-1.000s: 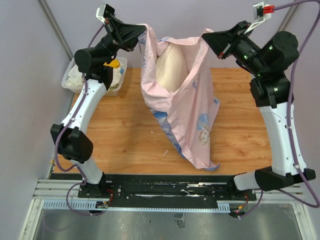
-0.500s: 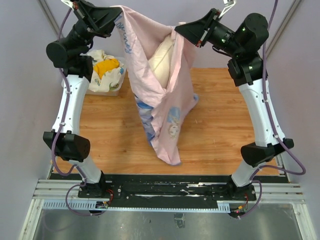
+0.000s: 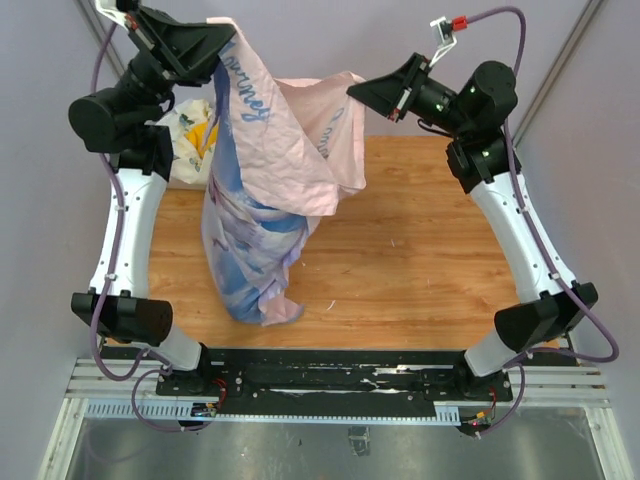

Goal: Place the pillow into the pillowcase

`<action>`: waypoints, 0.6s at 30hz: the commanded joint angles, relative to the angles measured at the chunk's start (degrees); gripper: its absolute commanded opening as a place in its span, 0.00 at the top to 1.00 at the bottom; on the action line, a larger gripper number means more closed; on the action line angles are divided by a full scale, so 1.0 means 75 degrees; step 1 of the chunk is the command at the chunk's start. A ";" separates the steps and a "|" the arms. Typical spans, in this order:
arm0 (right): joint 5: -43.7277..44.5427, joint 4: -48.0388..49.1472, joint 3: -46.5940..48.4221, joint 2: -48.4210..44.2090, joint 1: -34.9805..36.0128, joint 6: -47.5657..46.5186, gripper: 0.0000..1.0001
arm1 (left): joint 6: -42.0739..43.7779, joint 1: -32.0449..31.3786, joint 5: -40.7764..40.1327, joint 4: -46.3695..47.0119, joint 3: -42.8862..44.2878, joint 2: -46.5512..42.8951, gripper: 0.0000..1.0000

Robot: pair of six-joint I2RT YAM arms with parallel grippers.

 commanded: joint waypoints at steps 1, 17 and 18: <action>0.0420 0.0915 -0.1608 -0.1065 -0.0580 0.0100 0.99 | 0.0249 -0.0314 -0.0218 0.0602 -0.1431 -0.0098 0.98; 0.1972 -0.1478 -0.4666 -0.2899 -0.1972 -0.1566 0.98 | 0.0444 -0.2547 -0.0333 0.1740 -0.2417 0.2449 1.00; 0.2162 -0.1670 -0.4770 -0.2985 -0.2052 -0.1676 0.98 | 0.0425 -0.2711 -0.0331 0.1781 -0.2341 0.2691 1.00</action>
